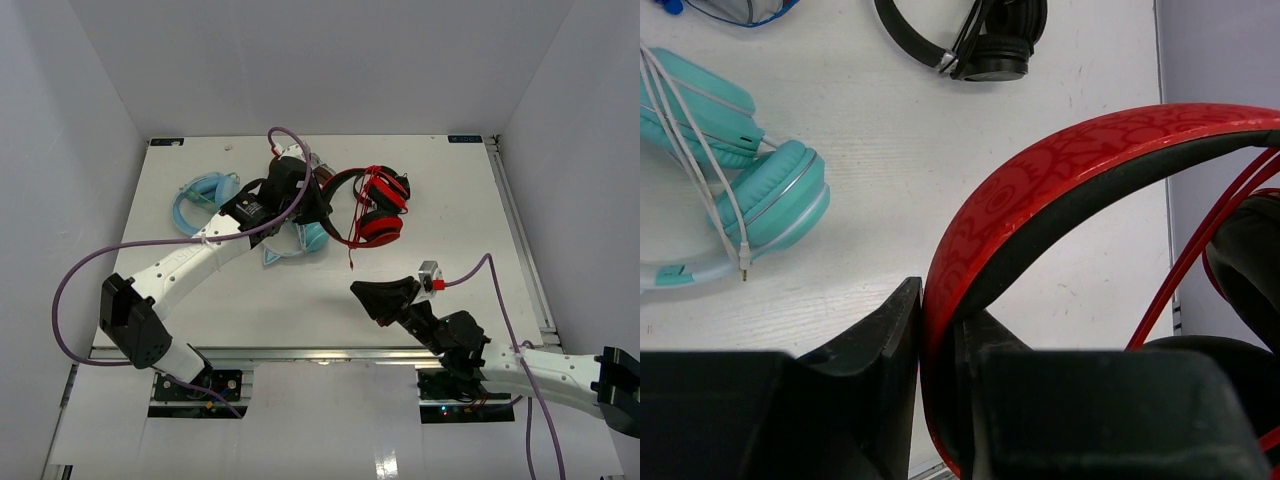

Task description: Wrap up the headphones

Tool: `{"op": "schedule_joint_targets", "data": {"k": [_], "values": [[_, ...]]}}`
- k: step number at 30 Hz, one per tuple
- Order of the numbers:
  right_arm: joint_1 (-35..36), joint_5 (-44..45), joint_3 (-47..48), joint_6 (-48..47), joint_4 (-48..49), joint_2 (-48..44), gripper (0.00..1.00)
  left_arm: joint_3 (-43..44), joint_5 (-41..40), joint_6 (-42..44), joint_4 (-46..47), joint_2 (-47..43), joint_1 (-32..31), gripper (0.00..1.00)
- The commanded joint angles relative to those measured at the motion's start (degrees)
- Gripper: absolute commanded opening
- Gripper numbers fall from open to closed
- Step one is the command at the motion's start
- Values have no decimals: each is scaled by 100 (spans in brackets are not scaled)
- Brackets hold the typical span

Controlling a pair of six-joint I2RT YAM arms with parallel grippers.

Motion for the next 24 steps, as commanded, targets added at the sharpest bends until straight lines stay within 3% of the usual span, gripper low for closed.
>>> {"op": "schedule_joint_targets", "data": {"k": [1, 5, 10, 15, 24], "values": [[-29, 270, -719, 108, 493, 596, 34, -3, 150, -161, 523, -360, -3, 0], [-29, 448, -719, -302, 653, 834, 46, 13, 271, -217, 409, -426, -3, 0], [-38, 464, -765, -660, 825, 757, 53, -31, 457, -312, 398, -515, -3, 0], [-38, 556, -817, -1428, 882, 617, 53, -89, 827, -377, 426, -536, 1, 0], [-64, 678, -716, -1833, 931, 814, 50, -229, 1119, -463, 539, -572, -3, 0]]}}
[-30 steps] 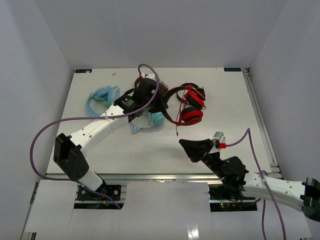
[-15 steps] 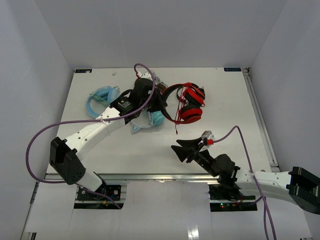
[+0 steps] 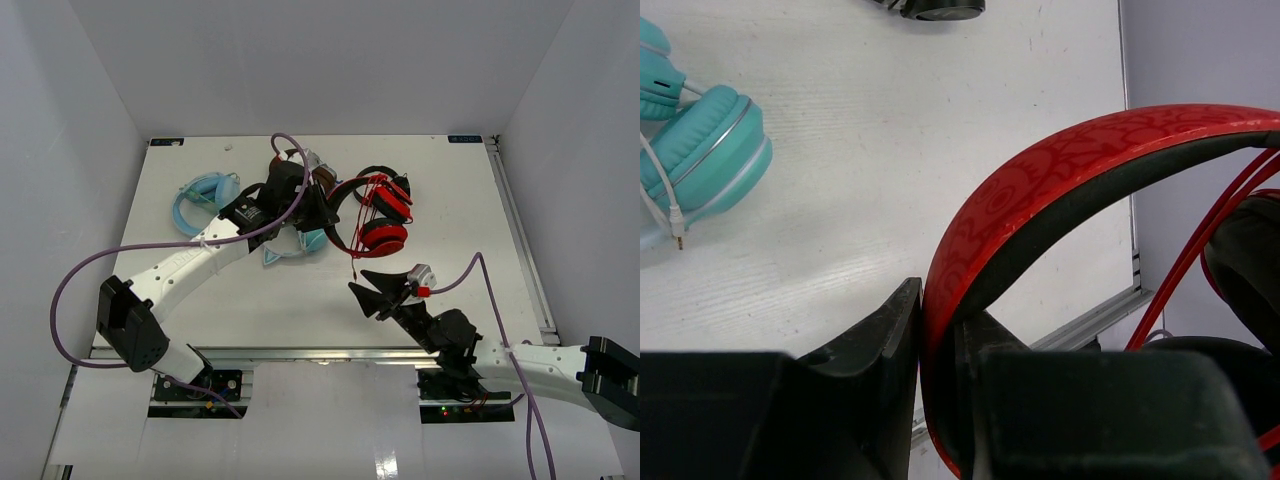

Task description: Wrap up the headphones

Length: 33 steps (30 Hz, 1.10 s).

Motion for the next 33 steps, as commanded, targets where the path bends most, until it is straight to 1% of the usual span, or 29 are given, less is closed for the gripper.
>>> {"op": "schedule_joint_targets", "data": {"k": [1, 12, 17, 21, 25, 28, 31, 33], "values": [[-43, 214, -694, -402, 487, 178, 49, 31, 359, -221, 421, -444, -1, 0], [-192, -24, -556, -403, 915, 824, 41, -80, 509, -237, 510, -437, -1, 0], [-184, -91, -493, -403, 1102, 934, 39, -144, 491, -196, 509, -452, 7, 0], [-191, -70, -501, -627, 1156, 925, 31, -200, 502, -185, 517, -507, -1, 0], [-198, 24, -518, -731, 1173, 884, 15, -242, 599, -131, 532, -517, -1, 0], [-221, 203, -547, -834, 1179, 859, 8, -242, 937, -41, 614, -472, 5, 0], [-261, 308, -621, -1004, 1173, 753, 8, -233, 1497, 65, 733, -376, -1, 0], [-264, 399, -687, -1057, 1170, 602, 8, -213, 1645, 111, 761, -310, 1, 0]]}}
